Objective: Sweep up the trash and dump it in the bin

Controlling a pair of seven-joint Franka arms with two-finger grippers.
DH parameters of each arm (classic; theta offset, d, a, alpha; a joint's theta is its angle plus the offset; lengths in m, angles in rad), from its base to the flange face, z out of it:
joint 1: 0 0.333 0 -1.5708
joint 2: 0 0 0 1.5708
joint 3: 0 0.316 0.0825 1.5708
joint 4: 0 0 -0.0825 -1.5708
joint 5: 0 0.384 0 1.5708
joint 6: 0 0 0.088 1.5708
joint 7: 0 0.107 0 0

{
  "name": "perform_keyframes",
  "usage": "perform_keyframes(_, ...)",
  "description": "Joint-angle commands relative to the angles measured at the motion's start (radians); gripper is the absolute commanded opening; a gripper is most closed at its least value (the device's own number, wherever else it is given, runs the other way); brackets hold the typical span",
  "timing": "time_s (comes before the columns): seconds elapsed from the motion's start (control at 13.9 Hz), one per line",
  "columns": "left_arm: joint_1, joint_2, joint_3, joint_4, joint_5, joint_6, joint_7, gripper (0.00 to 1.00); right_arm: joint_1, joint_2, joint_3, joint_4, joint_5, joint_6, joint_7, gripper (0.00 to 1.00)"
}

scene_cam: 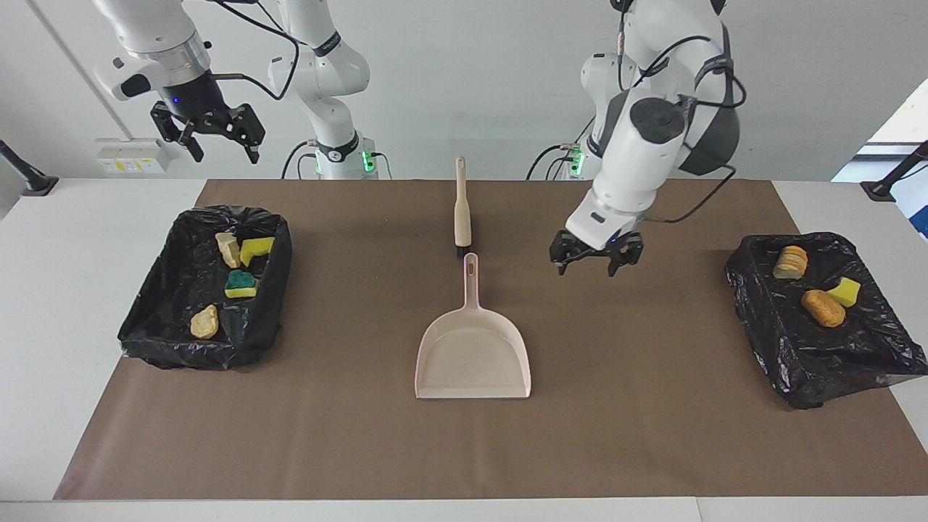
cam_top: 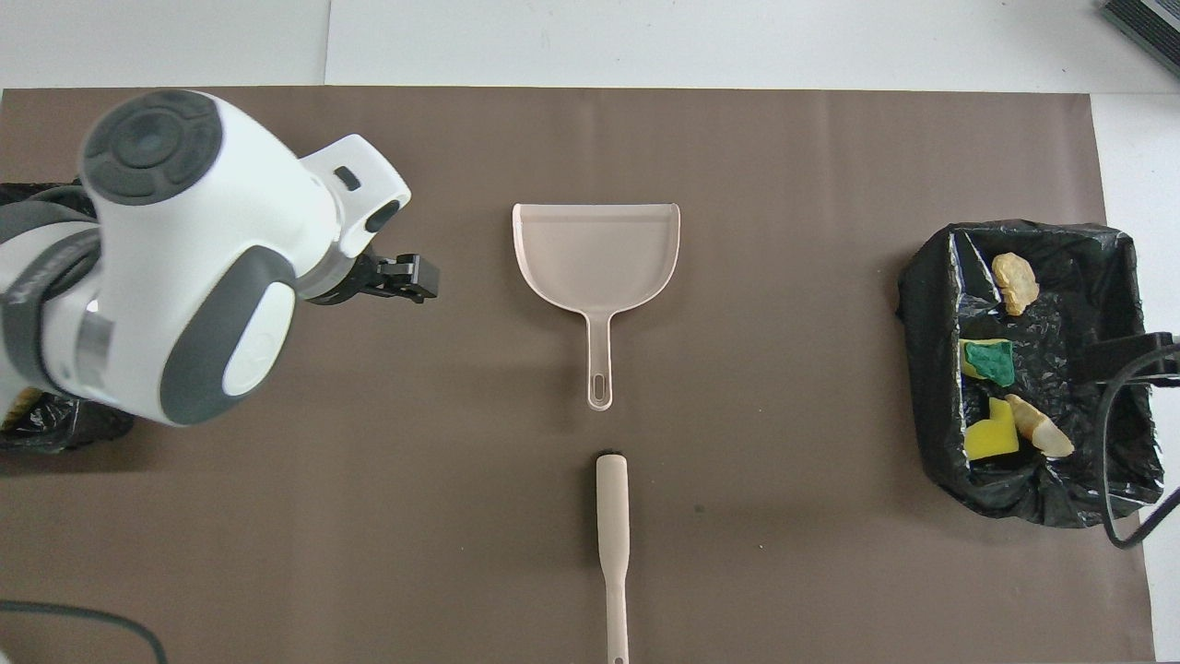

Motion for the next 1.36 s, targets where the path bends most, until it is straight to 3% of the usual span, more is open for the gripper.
perform_keyframes(0.0, 0.066, -0.174, -0.01, -0.111, 0.01, -0.083, 0.121, 1.0, -0.007, 0.004, 0.009, 0.005, -0.006, 0.012, 0.0, 1.0)
perform_keyframes(0.22, 0.136, -0.234, -0.005, -0.042, 0.011, -0.21, 0.229, 1.0, -0.007, 0.004, 0.008, 0.004, -0.006, 0.015, -0.001, 1.0)
perform_keyframes(0.43, 0.158, -0.212, -0.005, 0.124, 0.096, -0.362, 0.295, 1.0, -0.009, 0.004, 0.008, 0.005, -0.006, 0.017, -0.003, 1.0)
perform_keyframes(0.79, 0.176, -0.035, 0.0, 0.417, 0.047, -0.539, 0.309, 1.0, -0.013, 0.004, 0.008, 0.005, -0.006, 0.018, -0.02, 1.0)
perform_keyframes(0.93, 0.186, -0.049, 0.001, 0.408, 0.016, -0.527, 0.299, 1.0, -0.013, 0.004, 0.006, 0.004, -0.006, 0.017, -0.02, 1.0)
perform_keyframes(1.29, 0.222, -0.159, 0.009, 0.227, -0.005, -0.424, 0.293, 1.0, -0.016, 0.004, -0.003, 0.004, -0.023, 0.026, -0.017, 1.0)
